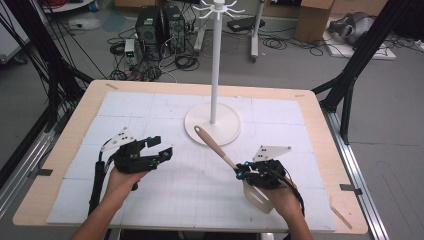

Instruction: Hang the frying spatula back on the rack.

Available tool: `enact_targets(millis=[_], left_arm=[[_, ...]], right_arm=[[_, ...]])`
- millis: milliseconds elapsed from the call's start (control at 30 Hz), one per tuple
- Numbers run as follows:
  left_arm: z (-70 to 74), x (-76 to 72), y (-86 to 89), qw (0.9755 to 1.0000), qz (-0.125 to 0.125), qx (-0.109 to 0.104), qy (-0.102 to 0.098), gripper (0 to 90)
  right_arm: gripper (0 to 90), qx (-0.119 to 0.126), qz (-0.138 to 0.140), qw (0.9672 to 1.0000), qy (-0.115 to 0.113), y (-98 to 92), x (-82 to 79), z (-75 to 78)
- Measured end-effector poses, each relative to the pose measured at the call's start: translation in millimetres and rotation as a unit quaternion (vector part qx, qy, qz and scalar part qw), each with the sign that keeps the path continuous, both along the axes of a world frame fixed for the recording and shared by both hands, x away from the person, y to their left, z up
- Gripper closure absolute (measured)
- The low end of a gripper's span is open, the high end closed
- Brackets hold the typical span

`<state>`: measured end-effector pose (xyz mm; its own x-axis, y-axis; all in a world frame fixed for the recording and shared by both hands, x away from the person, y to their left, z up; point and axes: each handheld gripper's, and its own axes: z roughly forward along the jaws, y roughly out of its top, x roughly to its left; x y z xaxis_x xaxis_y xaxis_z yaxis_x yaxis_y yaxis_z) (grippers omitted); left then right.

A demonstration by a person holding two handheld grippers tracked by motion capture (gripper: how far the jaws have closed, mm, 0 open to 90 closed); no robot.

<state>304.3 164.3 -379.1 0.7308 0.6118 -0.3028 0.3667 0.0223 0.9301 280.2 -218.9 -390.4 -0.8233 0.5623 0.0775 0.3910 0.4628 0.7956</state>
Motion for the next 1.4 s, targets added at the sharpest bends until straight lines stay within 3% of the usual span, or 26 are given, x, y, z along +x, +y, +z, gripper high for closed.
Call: enact_targets(millis=[300,533,733,933,1067,1200,1400], left_arm=[[19.4,21.0,-45.4,0.9985,-0.048,-0.013,0.024,30.4],[29.5,27.5,-70.9,0.9973,-0.063,-0.022,0.031,31.3],[35.2,36.1,-77.0,0.9969,-0.053,-0.041,0.042,37.3],[39.5,40.7,-80.0,0.9962,-0.049,-0.056,0.045,49.8],[41.3,38.8,-80.9,0.9967,-0.047,-0.056,0.036,55.3],[45.7,38.7,-79.6,0.9961,-0.043,-0.072,0.030,61.1],[62.6,39.5,-79.9,0.9953,-0.059,-0.077,0.010,67.2]], right_arm=[[77.9,0.046,-0.022,0.9984,-0.022,5.4,-1.2,10.3],[77.9,0.065,-0.031,0.9969,-0.031,12.9,-1.6,14.1],[77.8,0.063,-0.025,0.9973,-0.029,16.8,-3.2,13.9],[77.8,0.066,-0.028,0.9969,-0.032,19.4,-3.9,15.5],[77.8,0.069,-0.035,0.9963,-0.037,21.2,-5.3,18.7],[77.8,0.071,-0.042,0.9957,-0.042,26.4,-5.0,22.8],[77.7,0.076,-0.046,0.9949,-0.049,36.4,-0.9,25.6]])
